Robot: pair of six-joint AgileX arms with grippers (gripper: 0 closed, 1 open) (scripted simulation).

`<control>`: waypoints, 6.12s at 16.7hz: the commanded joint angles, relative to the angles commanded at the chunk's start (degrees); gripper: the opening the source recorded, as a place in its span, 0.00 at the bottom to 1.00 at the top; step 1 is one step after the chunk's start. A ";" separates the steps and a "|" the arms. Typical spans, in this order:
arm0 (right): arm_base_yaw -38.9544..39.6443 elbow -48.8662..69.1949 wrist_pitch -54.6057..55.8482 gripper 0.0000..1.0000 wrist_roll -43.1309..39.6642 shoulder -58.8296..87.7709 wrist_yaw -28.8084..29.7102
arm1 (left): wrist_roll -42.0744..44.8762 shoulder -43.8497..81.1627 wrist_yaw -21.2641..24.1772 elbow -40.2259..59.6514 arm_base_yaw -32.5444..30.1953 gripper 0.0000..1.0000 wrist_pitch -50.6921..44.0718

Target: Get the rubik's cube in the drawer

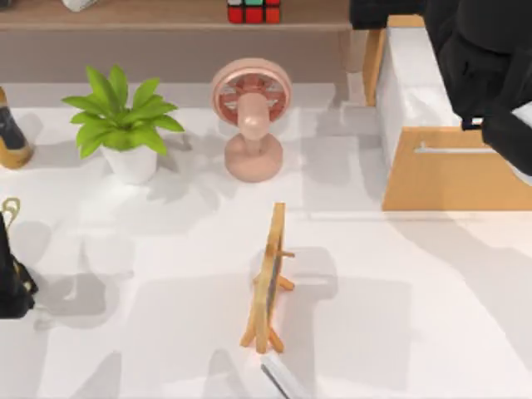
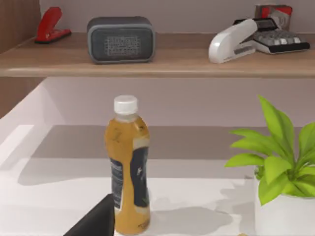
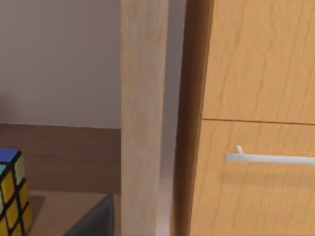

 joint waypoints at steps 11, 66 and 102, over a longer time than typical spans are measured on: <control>13.07 29.07 14.41 1.00 0.86 41.24 14.90 | 0.00 0.00 0.00 0.00 0.00 1.00 0.00; 10.00 42.20 6.45 0.00 0.98 45.97 11.96 | 0.00 0.00 0.00 0.00 0.00 1.00 0.00; -23.47 71.49 -110.09 0.00 8.67 47.88 -31.13 | 0.00 0.00 0.00 0.00 0.00 1.00 0.00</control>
